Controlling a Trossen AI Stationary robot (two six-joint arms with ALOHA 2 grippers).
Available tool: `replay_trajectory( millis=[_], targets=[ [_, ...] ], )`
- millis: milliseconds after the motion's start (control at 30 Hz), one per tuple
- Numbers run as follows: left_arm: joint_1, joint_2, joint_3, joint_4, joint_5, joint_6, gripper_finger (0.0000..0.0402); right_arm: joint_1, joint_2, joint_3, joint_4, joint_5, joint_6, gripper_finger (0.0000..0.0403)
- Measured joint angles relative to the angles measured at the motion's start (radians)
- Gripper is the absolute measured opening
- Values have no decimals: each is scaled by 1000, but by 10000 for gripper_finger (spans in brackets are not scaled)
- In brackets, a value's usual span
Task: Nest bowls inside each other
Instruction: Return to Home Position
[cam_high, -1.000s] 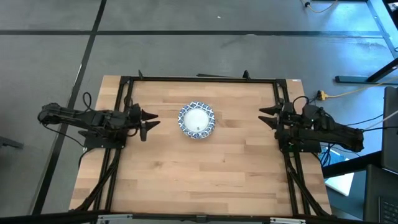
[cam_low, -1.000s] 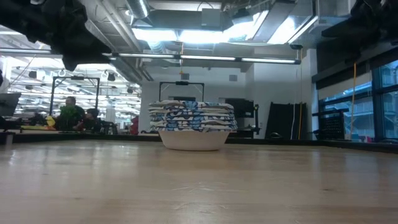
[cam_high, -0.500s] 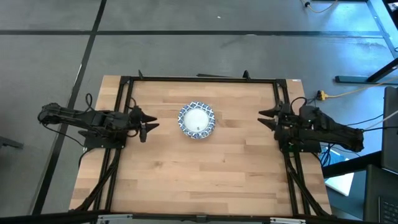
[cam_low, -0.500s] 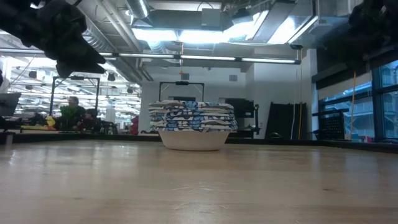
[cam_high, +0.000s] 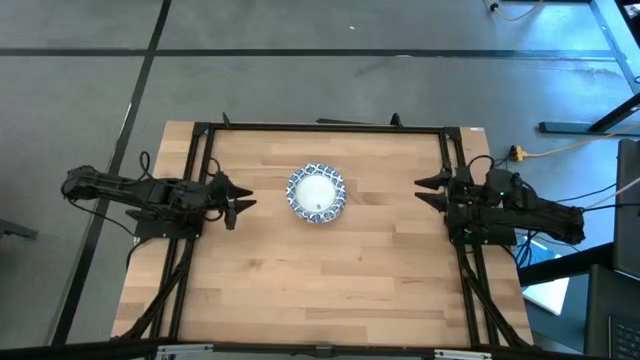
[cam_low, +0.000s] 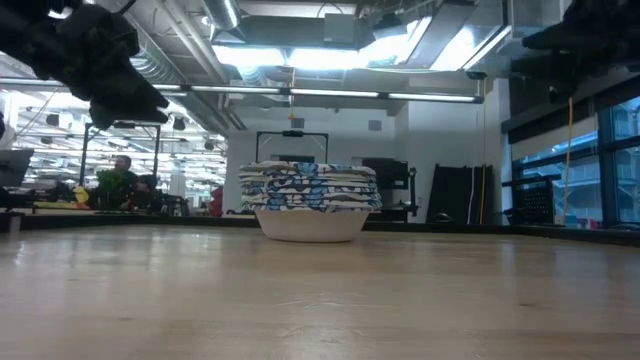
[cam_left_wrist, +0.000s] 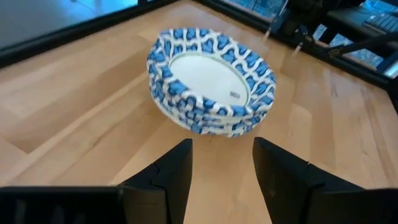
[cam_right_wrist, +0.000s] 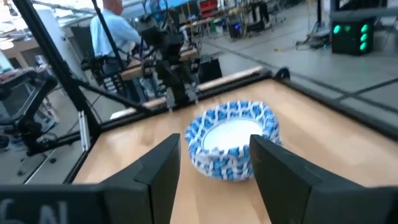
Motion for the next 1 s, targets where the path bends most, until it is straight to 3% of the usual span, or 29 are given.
replay_trajectory(
  millis=[300,633,1000],
  targets=[
    [0,-5,-129,169,34,-25,163,0,0,-137,134,-17,23,193],
    [0,-11,-223,183,35,-124,163,0,-1,-202,156,-17,35,193],
    [0,-13,-229,217,34,-111,163,0,-2,-240,151,-16,67,193]
  ],
)
